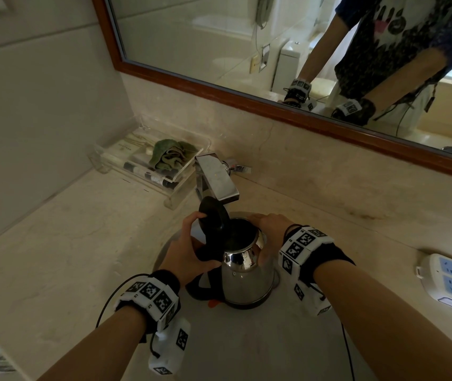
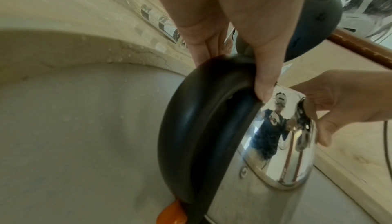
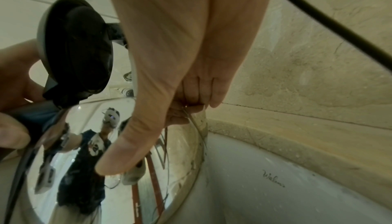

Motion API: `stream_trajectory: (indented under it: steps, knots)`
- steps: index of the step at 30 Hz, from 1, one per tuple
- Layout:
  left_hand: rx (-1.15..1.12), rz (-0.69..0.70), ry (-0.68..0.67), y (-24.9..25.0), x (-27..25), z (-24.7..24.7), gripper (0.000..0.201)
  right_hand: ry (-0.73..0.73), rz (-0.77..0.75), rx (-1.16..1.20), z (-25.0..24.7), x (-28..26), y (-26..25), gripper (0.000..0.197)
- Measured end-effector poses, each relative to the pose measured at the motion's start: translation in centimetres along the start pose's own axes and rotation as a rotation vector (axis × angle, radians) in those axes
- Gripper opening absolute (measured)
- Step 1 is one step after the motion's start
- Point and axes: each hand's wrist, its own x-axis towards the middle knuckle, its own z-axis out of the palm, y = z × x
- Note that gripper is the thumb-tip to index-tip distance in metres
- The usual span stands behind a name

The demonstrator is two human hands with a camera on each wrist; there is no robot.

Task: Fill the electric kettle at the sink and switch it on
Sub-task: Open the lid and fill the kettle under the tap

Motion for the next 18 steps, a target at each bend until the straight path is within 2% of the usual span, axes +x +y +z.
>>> stream_trajectory:
  steps: [7,14,18]
  knots:
    - [0.020,-0.004,-0.005,0.03,0.00,0.07,0.093,-0.022,0.006,-0.023,-0.15,0.14,-0.04,0.104]
    - [0.022,-0.003,-0.004,-0.23,0.06,0.22,0.088,0.006,0.008,0.004,0.15,-0.08,-0.04,0.098]
    - [0.037,-0.003,0.002,-0.37,0.17,0.30,0.094,0.001,0.002,0.010,0.04,-0.14,-0.08,0.098]
